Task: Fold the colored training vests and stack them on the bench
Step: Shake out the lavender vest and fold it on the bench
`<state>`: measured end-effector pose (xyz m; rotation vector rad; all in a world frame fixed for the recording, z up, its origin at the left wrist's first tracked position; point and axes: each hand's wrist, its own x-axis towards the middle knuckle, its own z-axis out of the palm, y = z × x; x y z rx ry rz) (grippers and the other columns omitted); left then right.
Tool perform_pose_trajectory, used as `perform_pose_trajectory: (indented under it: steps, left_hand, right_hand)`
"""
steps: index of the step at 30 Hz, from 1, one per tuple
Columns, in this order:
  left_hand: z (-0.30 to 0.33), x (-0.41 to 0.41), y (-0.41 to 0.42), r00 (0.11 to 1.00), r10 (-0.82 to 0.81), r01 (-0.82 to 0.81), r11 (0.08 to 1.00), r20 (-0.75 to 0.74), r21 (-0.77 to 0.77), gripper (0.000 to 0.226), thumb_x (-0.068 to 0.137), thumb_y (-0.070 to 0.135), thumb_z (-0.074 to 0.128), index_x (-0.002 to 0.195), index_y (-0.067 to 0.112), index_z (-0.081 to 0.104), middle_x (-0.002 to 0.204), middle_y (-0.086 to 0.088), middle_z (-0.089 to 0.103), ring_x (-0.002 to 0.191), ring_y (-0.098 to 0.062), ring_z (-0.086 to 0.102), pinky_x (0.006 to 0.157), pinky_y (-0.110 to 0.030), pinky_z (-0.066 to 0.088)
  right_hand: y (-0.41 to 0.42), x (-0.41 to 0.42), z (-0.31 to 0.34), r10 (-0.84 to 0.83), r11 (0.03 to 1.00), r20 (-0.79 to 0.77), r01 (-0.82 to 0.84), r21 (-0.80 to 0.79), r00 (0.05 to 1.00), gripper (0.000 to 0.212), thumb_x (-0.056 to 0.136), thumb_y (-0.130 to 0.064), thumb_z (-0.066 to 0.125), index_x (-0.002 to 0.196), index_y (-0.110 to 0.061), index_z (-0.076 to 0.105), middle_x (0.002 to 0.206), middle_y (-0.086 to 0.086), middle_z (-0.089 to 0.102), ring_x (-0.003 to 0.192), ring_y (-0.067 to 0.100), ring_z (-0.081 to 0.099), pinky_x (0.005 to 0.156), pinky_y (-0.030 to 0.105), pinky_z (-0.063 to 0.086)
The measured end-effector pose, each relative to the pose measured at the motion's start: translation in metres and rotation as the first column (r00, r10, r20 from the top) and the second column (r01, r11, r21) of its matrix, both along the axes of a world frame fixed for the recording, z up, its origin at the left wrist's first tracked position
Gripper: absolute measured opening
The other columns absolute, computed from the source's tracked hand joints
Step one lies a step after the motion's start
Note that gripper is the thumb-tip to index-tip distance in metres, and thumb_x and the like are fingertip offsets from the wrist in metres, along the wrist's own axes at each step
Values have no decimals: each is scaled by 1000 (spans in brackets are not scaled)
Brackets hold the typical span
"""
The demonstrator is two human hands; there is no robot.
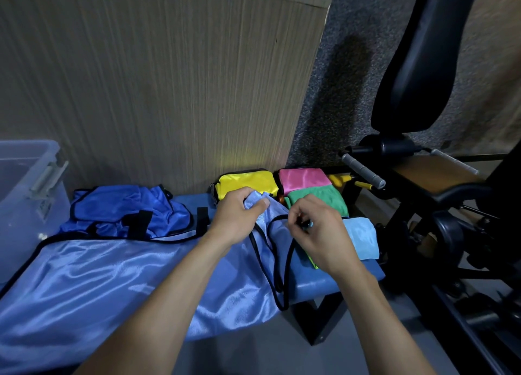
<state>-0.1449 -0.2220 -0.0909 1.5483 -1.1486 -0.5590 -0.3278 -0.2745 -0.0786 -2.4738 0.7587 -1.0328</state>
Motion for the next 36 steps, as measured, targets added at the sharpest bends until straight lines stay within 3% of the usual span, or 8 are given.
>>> perform_pose_trajectory:
  steps: [5, 8, 19, 24, 27, 29, 31, 36]
  left_hand:
    - [0, 0, 0, 999, 38, -38, 999, -23, 5, 40, 97, 29, 66, 69, 17, 39, 57, 8, 29, 54, -13, 25, 52, -30, 21]
    - [2, 1, 2, 1000, 5, -5, 1000, -21, 10, 38, 97, 30, 65, 70, 18, 41, 60, 6, 31, 55, -14, 27, 55, -31, 22]
    - [4, 0, 4, 998, -3, 5, 999, -60, 41, 36, 97, 29, 65, 71, 16, 44, 57, 9, 32, 55, -14, 27, 56, -30, 23]
    - [2, 0, 2, 1000, 0, 0, 1000, -2, 10, 39, 97, 31, 65, 73, 11, 42, 62, 2, 31, 57, -16, 27, 56, -32, 23]
    - [3, -5, 2, 995, -28, 29, 1000, 98, -8, 33, 97, 30, 65, 83, 2, 52, 66, -14, 42, 59, -17, 33, 55, -33, 27]
    - [3, -8, 4, 990, -34, 36, 999, 134, -11, 21, 96, 25, 66, 89, 6, 62, 77, -18, 58, 61, -17, 42, 57, -33, 35]
    - [3, -7, 6, 991, -42, 43, 999, 130, -9, 9, 94, 22, 69, 101, 16, 68, 86, -3, 66, 74, -16, 55, 64, -28, 44]
    - [3, -2, 12, 995, 30, -29, 1000, 93, -12, 64, 87, 17, 78, 144, 32, 51, 108, 7, 65, 98, -11, 62, 77, -13, 44]
  right_hand:
    - [-1, -1, 0, -52, 998, -18, 52, -29, 998, 29, 81, 2, 69, 85, -24, 57, 79, -9, 49, 70, 17, 50, 61, 38, 48]
    - [-1, -2, 0, -34, 999, -46, 33, -26, 998, 32, 82, -7, 75, 105, -27, 63, 79, -12, 43, 70, 15, 48, 60, 31, 46]
    - [5, 2, 4, 20, 995, -58, -25, -99, 998, 29, 80, 8, 58, 87, -20, 57, 89, -9, 46, 74, 17, 52, 60, 29, 41]
    - [6, 2, 5, 32, 989, 40, -38, 140, 999, 27, 83, 7, 56, 75, -20, 56, 84, -3, 54, 73, 17, 54, 64, 35, 45]
    - [8, 11, 3, -108, 946, 196, 41, 320, 975, 17, 93, -20, 67, 81, -18, 55, 76, -1, 59, 68, 15, 54, 60, 27, 43]
    - [7, 16, -1, -138, 942, 100, 99, 321, 985, 28, 92, -44, 71, 86, -19, 60, 73, 2, 62, 62, 15, 54, 57, 28, 43]
    - [5, 19, -8, -138, 939, -10, 135, 316, 990, 27, 94, -39, 69, 82, -15, 63, 68, 6, 61, 57, 16, 49, 56, 34, 40]
    - [-9, 17, -13, -290, 808, 86, 196, 556, 953, 25, 86, -26, 62, 74, -4, 61, 65, 17, 58, 60, 18, 49, 64, 48, 50]
